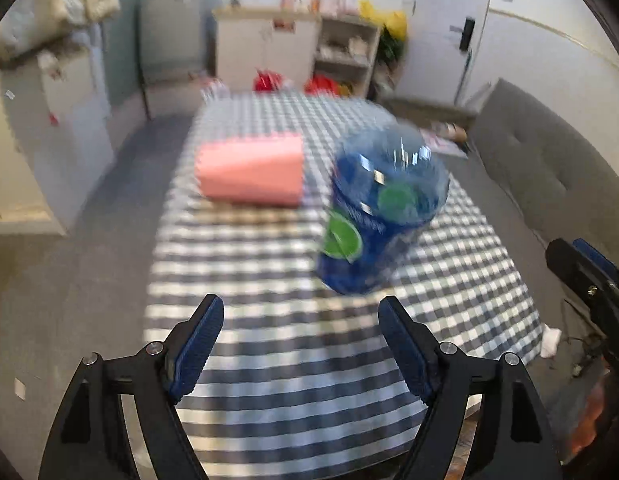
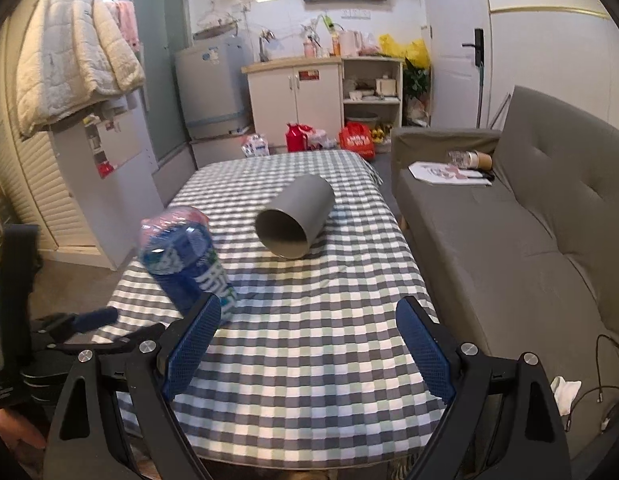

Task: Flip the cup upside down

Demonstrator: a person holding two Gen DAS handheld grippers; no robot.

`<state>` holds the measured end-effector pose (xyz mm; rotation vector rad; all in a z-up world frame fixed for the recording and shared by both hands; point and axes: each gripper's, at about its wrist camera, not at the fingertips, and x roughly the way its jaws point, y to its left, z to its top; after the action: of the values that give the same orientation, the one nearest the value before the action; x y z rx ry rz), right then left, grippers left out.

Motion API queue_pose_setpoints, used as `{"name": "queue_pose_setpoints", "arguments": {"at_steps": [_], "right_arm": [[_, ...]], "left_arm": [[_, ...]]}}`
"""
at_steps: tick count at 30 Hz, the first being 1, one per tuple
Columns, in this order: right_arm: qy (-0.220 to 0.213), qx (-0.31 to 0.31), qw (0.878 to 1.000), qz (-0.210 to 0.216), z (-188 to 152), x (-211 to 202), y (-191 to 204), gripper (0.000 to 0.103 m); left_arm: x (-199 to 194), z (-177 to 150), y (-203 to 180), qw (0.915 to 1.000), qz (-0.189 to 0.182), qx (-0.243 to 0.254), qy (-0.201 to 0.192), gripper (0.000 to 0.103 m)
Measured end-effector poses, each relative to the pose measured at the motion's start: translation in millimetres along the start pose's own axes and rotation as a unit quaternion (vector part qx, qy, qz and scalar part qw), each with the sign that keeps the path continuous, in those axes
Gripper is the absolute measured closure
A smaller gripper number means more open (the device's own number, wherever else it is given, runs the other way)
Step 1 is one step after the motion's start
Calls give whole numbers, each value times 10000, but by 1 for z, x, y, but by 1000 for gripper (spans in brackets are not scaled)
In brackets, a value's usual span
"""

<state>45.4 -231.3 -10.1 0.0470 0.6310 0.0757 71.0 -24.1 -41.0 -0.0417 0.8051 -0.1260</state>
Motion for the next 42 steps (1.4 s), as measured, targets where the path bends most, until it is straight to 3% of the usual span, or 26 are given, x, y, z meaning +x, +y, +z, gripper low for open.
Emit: {"name": "queue_pose_setpoints", "arguments": {"at_steps": [4, 6, 7, 11, 15, 21, 42], "right_arm": [[-302, -130, 9995, -22, -3, -17, 12, 12], [-485, -212, 9985, -115, -6, -26, 18, 8], [-568, -246, 9979, -165, -7, -30, 21, 7], [-916, -247, 9952, -244, -12, -48, 24, 0], [-1265, -121, 9917, -191, -20, -63, 24, 0], [-1301, -386, 9906, -191, -29, -67, 34, 0], [-1325, -121, 9909, -216, -32, -71, 21, 0]], "left_arm": [[-39, -5, 7, 9951, 451, 113, -875, 20], [-50, -1, 11, 9920, 522, 89, -1142, 17], [-58, -4, 13, 9902, 548, 81, -1283, 8], [-78, -13, 18, 9838, 538, -54, -1710, 6], [-90, -22, 21, 9808, 422, -182, -1894, 2], [-101, -31, 18, 9765, 336, -147, -2122, 1], [-99, -34, 17, 9772, 425, -116, -2075, 0]]}}
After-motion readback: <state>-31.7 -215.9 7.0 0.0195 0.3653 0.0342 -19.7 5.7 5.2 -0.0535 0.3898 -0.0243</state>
